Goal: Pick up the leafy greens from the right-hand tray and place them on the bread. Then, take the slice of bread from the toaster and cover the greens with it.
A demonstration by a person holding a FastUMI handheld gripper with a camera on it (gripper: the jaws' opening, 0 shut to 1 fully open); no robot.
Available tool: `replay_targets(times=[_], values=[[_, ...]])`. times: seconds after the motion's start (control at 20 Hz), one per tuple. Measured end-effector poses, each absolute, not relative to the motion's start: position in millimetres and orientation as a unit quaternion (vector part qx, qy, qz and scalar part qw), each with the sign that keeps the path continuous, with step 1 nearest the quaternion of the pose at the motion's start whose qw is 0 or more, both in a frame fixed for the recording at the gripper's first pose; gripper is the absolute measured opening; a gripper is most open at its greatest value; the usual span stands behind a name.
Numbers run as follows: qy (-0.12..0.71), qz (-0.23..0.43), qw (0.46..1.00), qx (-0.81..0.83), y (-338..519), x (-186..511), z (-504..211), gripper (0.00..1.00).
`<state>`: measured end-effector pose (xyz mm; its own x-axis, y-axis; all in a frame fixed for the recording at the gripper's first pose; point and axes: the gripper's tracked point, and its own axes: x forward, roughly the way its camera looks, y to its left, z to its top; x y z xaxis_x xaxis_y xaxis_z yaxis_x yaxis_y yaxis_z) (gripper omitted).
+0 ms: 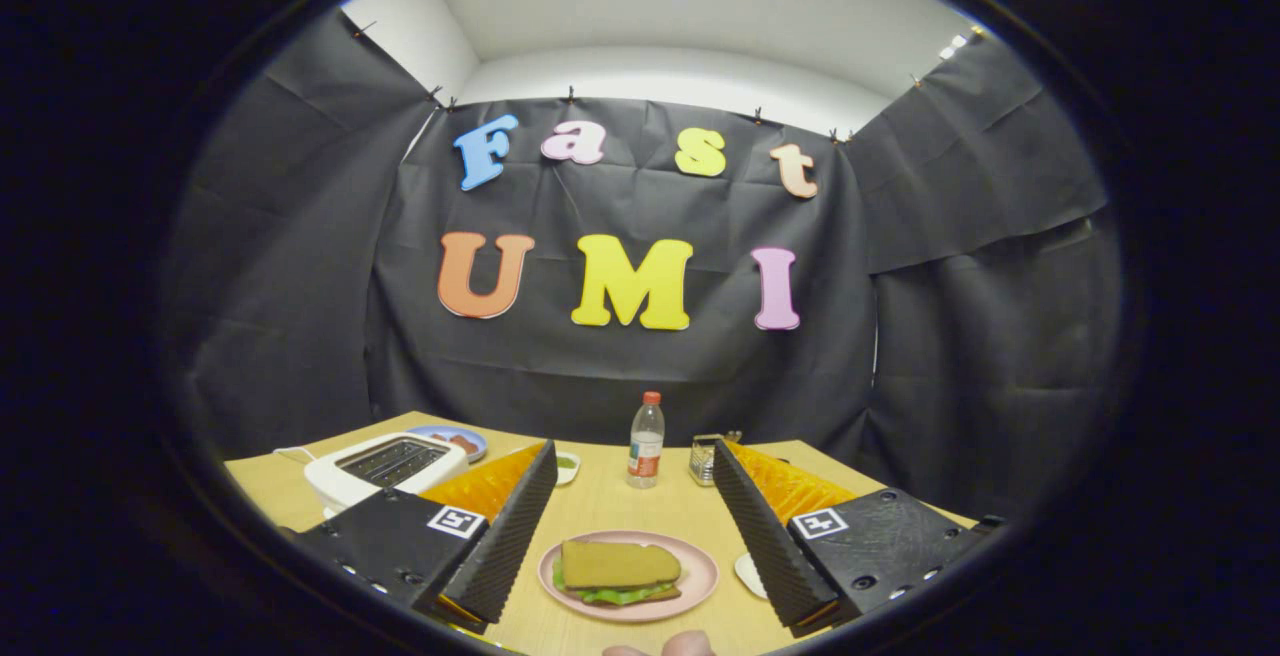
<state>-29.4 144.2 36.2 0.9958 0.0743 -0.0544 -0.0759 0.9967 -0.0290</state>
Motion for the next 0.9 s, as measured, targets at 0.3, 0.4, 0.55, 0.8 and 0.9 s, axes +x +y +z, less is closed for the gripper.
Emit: replay_targets(times=[0.3,0.4,0.55,0.8,0.9], values=[[0.029,0.036,0.999,-0.014,144.3,-30.9,35.3,0.95],[0.029,0.036,0.999,-0.014,143.5,-31.1,34.3,0.95],[0.033,0.036,0.999,-0.013,143.4,-30.6,33.0,0.95],[0.03,0.036,0.999,-0.014,144.0,-31.8,35.1,0.95],[0.031,0.036,0.999,-0.015,144.5,-31.5,35.1,0.95]])
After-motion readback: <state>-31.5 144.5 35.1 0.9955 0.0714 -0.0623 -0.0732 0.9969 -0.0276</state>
